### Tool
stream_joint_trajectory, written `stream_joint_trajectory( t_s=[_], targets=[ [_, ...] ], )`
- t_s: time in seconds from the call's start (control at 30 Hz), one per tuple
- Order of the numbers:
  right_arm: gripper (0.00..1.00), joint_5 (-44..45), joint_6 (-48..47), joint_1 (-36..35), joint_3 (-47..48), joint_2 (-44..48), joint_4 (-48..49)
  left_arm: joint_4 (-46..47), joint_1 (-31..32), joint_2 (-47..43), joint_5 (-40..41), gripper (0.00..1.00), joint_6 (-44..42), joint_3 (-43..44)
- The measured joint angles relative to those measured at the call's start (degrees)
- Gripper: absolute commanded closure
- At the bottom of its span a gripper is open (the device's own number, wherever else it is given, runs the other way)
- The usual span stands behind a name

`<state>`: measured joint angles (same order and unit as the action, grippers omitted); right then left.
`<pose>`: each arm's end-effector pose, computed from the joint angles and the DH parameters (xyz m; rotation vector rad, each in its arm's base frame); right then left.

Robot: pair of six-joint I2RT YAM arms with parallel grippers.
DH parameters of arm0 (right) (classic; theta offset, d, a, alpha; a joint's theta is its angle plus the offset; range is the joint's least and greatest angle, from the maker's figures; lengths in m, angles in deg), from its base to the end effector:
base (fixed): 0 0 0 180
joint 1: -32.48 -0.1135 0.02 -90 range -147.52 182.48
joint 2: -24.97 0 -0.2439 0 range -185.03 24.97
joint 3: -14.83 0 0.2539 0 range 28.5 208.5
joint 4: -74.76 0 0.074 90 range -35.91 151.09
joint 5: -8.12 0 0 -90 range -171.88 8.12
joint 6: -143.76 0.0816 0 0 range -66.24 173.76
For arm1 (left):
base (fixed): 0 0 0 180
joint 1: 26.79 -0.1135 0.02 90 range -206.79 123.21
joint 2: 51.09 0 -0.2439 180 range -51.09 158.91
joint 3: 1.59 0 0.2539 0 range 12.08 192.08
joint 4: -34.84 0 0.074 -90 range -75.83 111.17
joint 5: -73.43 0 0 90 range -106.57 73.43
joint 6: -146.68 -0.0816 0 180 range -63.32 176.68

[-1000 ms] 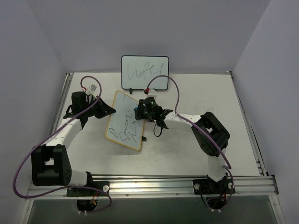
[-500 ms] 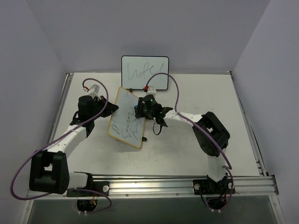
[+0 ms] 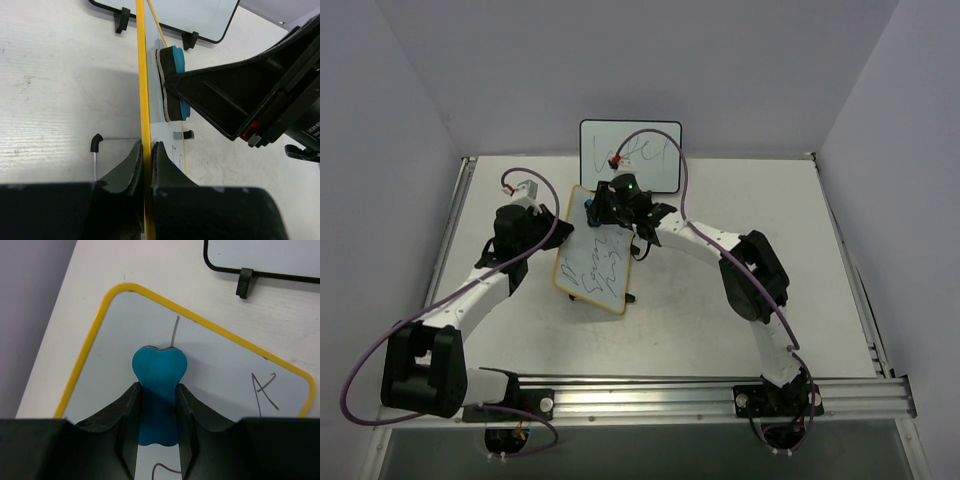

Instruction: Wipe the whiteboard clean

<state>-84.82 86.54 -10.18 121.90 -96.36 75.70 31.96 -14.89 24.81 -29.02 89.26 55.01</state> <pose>0.3974 0.3719 0.2235 -0.2036 1.9040 0.9652 0.3315 -0.0878 0.2081 -0.2162 2.0073 -0.7156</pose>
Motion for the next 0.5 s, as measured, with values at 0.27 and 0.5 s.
stream_joint_trajectory(
  t_s=[0.27, 0.5],
  targets=[
    [1.00, -4.50, 2.23, 1.42, 2.60, -1.01, -0.55, -0.57, 2.56, -0.46, 4.44, 0.98, -2.05, 0.72],
    [1.00, -9.81, 5.60, 4.33, 2.82, -2.03, 0.22, -1.33, 4.28, -1.07, 7.39, 0.98, -3.28, 0.94]
  ],
)
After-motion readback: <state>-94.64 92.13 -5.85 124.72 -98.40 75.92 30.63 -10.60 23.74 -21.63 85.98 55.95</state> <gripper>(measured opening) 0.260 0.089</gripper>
